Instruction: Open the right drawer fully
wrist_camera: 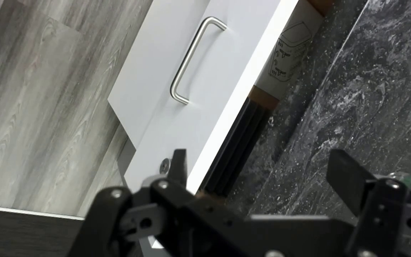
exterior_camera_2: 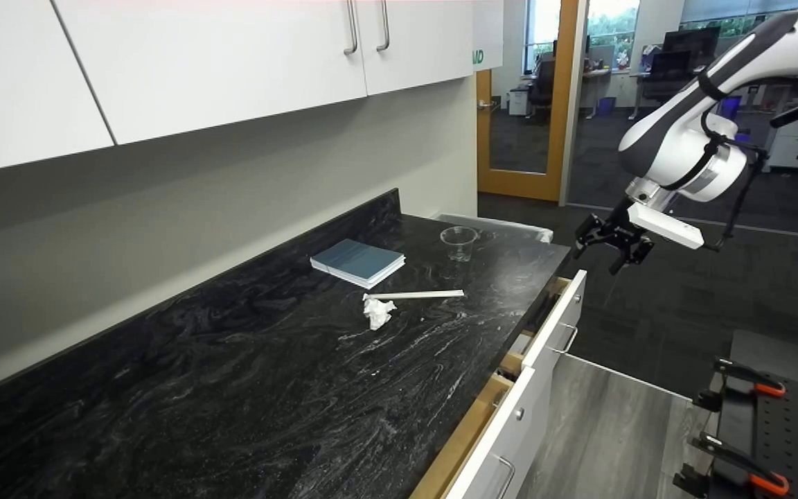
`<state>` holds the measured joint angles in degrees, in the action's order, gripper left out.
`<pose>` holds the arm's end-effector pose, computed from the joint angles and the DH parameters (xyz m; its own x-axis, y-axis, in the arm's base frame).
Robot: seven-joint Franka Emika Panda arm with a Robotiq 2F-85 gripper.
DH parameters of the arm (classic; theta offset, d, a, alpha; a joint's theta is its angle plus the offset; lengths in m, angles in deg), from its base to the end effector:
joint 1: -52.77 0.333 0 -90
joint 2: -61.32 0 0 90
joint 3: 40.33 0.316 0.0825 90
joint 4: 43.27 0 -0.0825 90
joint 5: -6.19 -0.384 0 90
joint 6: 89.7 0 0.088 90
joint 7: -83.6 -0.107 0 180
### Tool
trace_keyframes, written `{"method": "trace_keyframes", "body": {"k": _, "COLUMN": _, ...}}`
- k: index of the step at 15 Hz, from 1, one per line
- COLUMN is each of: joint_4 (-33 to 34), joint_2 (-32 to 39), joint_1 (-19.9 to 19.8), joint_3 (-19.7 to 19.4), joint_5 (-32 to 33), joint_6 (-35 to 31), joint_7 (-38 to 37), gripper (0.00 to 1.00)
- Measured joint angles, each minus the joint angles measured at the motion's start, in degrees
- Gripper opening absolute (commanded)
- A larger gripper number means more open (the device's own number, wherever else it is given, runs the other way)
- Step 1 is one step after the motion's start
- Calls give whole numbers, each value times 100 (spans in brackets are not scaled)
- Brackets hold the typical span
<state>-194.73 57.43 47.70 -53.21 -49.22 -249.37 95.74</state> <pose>0.3963 -0.1665 0.2760 0.5346 -0.8418 0.0743 -0.7386 -0.5081 -0.4431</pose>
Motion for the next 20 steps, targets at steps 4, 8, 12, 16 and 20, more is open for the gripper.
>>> {"method": "trace_keyframes", "body": {"k": 4, "joint_4": -47, "joint_2": 139, "joint_1": -46, "joint_3": -15, "joint_5": 97, "joint_6": 67, "joint_7": -348, "gripper": 100}}
{"method": "trace_keyframes", "body": {"k": 8, "joint_4": -159, "joint_2": 341, "joint_1": -76, "joint_3": -41, "joint_5": 224, "joint_6": 67, "joint_7": -871, "gripper": 100}}
{"method": "trace_keyframes", "body": {"k": 12, "joint_4": -146, "joint_2": 461, "joint_1": -111, "joint_3": -49, "joint_5": -38, "joint_6": 47, "joint_7": -910, "gripper": 100}}
{"method": "trace_keyframes", "body": {"k": 16, "joint_4": 8, "joint_2": 636, "joint_1": -112, "joint_3": -49, "joint_5": -990, "joint_6": 31, "joint_7": -487, "gripper": 100}}
{"method": "trace_keyframes", "body": {"k": 20, "joint_4": 271, "joint_2": 1067, "joint_1": -120, "joint_3": -49, "joint_5": -1881, "joint_6": -5, "joint_7": 3, "gripper": 100}}
